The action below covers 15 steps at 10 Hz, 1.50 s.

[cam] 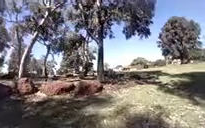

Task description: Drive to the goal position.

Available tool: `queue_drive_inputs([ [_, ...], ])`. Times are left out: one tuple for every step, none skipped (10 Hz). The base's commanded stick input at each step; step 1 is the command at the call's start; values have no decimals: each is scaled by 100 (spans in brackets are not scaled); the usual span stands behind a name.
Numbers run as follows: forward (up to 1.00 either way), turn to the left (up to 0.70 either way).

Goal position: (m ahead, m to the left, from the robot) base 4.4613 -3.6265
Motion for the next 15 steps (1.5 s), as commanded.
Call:
queue_drive_inputs([
  [70, -27],
  [70, -27],
  [70, -27],
  [70, -27],
  [70, -27],
  [70, -27],
  [70, -27],
  [70, -27],
  [70, -27],
  [70, -27],
  [70, -27],
  [70, -27],
  [70, -27],
  [70, -27],
  [70, -27],
])
